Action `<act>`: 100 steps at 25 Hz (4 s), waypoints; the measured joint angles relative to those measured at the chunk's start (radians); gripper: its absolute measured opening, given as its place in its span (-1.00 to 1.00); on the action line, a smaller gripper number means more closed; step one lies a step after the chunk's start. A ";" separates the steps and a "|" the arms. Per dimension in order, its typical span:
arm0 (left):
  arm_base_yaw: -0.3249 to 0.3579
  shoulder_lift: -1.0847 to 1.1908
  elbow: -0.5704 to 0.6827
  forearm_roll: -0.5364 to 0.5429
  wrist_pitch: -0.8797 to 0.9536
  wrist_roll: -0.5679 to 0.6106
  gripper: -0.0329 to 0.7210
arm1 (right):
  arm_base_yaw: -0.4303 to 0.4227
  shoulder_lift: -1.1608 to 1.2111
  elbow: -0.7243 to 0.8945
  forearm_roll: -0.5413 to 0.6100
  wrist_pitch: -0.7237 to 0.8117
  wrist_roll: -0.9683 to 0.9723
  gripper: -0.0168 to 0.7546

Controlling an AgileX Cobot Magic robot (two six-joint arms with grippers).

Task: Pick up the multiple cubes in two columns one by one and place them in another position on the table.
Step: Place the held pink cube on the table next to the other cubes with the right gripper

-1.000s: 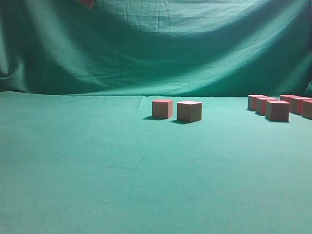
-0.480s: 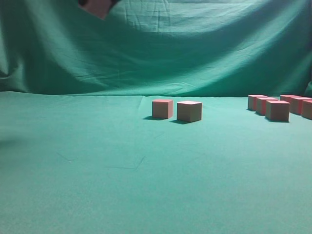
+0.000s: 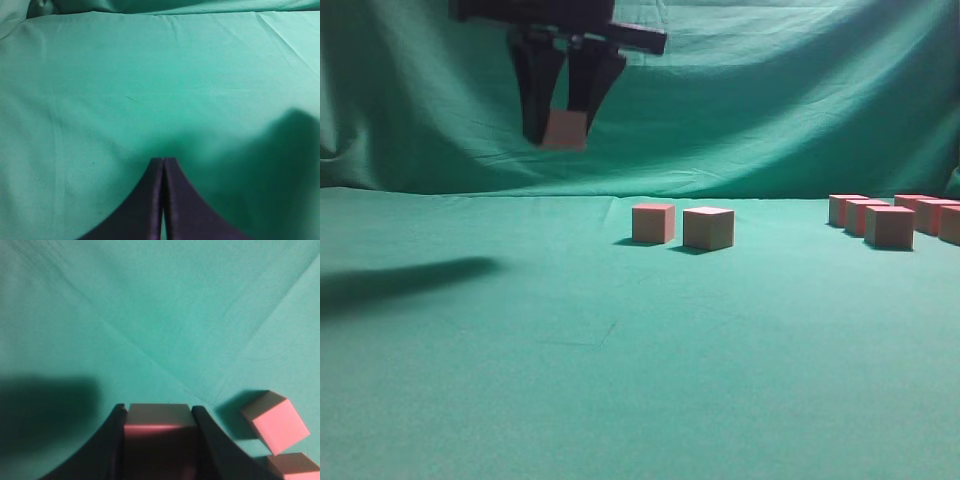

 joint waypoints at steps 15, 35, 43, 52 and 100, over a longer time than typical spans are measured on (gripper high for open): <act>0.000 0.000 0.000 0.000 0.000 0.000 -0.91 | 0.000 0.101 -0.015 -0.133 -0.089 0.201 -0.30; 0.000 0.000 0.000 0.000 0.000 0.000 -0.91 | 0.000 0.140 -0.015 -0.173 -0.088 0.300 -0.30; 0.000 0.000 0.000 0.000 0.000 0.000 -0.91 | 0.000 0.142 -0.015 -0.177 -0.081 0.308 -0.30; 0.000 0.000 0.000 0.000 0.000 0.000 -0.91 | 0.000 0.160 -0.016 -0.177 -0.067 0.311 -0.30; 0.000 0.000 0.000 0.000 0.000 0.000 -0.91 | 0.000 0.168 -0.016 -0.230 -0.187 0.267 0.09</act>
